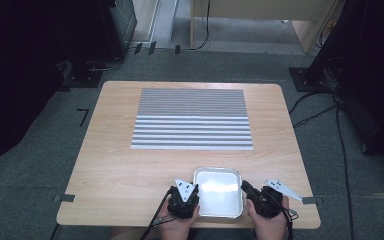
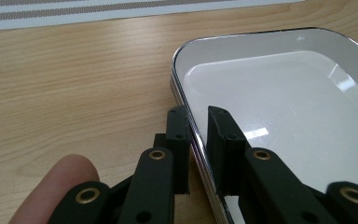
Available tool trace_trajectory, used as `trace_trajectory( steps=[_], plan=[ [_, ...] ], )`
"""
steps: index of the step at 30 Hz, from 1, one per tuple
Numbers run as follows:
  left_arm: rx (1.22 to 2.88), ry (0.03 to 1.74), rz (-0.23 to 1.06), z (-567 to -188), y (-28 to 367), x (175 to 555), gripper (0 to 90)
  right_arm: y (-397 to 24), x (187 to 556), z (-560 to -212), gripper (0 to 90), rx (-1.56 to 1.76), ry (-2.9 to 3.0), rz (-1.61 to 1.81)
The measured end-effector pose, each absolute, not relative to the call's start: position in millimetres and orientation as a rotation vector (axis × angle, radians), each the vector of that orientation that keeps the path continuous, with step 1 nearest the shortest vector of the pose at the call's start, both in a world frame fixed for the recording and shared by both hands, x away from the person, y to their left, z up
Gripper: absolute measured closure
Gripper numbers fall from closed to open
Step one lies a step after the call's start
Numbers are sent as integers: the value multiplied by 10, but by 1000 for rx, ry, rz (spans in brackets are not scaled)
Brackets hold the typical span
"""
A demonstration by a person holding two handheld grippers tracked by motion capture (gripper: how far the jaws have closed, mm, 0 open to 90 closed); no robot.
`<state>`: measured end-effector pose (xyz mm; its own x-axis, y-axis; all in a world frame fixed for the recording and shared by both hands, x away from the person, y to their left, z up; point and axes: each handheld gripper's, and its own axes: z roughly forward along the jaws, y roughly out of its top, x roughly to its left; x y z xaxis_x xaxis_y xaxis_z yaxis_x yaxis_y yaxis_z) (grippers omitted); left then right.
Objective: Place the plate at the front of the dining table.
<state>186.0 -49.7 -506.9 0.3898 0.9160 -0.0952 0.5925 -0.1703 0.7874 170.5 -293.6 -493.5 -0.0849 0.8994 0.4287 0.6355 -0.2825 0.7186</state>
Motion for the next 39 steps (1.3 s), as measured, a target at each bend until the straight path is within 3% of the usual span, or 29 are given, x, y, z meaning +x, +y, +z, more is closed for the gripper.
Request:
trace_trajectory(
  steps=[4,39],
  plan=[
    [1852,1307,533,-5075,-502,1849,811,-2905,1721,-4996,867,1910,1703,1247],
    [1678,1352,521,-5045,-421,1850,889,-2878,1721,-5039,887,1890,1675,1297]
  ],
)
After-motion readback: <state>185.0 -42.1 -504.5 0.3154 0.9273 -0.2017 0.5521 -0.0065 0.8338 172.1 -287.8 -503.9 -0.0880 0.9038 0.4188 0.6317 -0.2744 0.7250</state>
